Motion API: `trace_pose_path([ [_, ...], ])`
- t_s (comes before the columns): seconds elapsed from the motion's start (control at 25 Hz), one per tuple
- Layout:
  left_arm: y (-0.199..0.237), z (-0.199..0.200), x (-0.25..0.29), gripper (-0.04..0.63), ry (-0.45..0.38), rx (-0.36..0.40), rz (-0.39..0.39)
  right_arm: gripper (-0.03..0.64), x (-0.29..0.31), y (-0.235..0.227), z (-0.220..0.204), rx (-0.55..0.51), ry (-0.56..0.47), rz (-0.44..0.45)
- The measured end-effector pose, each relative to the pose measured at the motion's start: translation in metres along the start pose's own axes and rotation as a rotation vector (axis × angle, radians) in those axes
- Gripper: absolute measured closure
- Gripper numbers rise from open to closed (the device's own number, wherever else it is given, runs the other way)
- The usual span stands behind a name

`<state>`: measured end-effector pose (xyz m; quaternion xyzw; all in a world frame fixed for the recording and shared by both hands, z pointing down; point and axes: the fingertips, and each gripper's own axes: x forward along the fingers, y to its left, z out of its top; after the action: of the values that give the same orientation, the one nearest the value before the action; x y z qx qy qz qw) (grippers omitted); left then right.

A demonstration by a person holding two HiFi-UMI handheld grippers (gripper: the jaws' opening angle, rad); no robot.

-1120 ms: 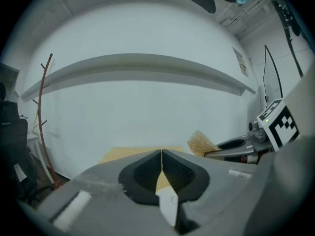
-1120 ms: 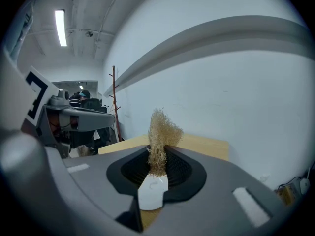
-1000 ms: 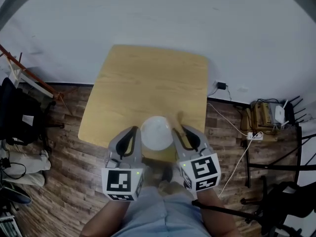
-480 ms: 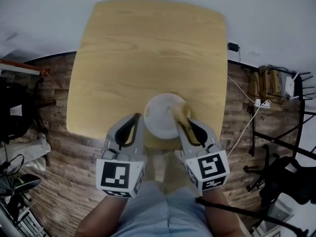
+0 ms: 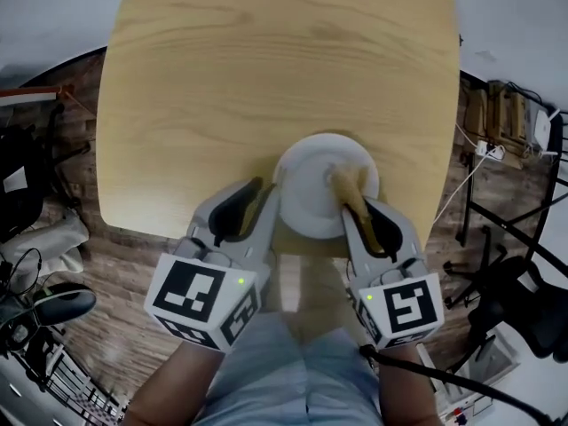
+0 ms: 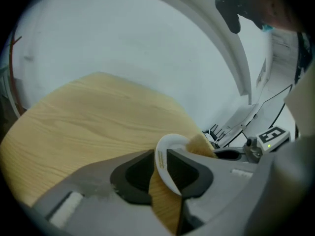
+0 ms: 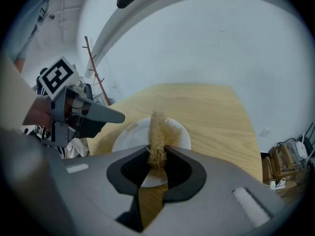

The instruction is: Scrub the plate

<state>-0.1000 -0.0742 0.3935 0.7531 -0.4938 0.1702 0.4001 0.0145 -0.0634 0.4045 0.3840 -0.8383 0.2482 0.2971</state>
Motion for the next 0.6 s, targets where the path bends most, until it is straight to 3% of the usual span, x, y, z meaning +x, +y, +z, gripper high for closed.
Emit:
trace_pose_path([
  [0.28,0.001,-0.019,0.017,0.476,0.096,-0.069,-0.053,0.543,0.002,-0.001,-0.004,0.041,-0.033,0.031],
  [0.6,0.001,-0.021,0.028,0.477,0.151,-0.051,-0.044,0.543,0.001,-0.001,-0.005,0.059,-0.024,0.052],
])
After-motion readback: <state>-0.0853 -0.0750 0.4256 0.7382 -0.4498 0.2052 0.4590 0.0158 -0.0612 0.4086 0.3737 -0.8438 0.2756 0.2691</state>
